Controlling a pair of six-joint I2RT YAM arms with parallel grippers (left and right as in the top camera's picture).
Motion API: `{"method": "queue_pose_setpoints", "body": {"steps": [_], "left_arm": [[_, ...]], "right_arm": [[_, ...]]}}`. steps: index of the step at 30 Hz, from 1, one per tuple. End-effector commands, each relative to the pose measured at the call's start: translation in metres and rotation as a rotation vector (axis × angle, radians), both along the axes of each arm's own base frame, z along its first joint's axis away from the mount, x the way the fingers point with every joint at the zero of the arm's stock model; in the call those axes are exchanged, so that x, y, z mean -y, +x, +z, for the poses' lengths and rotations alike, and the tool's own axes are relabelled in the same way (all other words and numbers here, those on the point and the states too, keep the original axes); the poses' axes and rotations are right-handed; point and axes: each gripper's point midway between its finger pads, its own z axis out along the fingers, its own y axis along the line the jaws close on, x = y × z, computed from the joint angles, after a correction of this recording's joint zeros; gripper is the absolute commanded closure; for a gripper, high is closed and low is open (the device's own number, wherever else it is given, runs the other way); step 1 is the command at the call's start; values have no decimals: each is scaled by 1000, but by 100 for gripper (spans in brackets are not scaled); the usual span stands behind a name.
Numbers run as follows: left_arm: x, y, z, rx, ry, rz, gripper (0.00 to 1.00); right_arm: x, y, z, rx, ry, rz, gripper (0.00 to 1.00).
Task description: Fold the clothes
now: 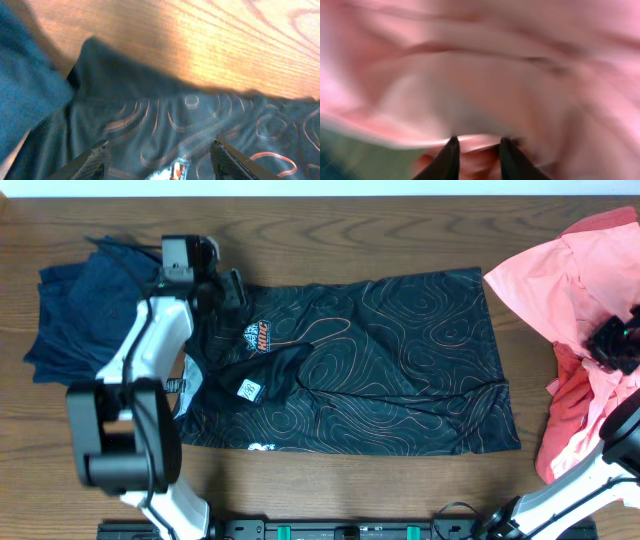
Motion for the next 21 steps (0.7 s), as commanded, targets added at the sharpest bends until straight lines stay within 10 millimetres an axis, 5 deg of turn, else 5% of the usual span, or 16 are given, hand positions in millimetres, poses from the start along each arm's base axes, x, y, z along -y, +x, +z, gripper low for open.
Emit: {"method": "queue_pose_setpoints", "body": {"steps": [1,10,16,21], "left_arm": [[-3,28,2,41,55,-41,35],[-25,77,-35,21,159,1,35],[-53,84,-56,-4,303,70,35],[-55,80,-61,-24,306,72,35]], "right_arm": [[-50,34,47,174,94,180,68],[-137,35,67,94,84,400,63],[-165,30,60,17,56,470,62],[-177,33,60,18,58,492,63]]}}
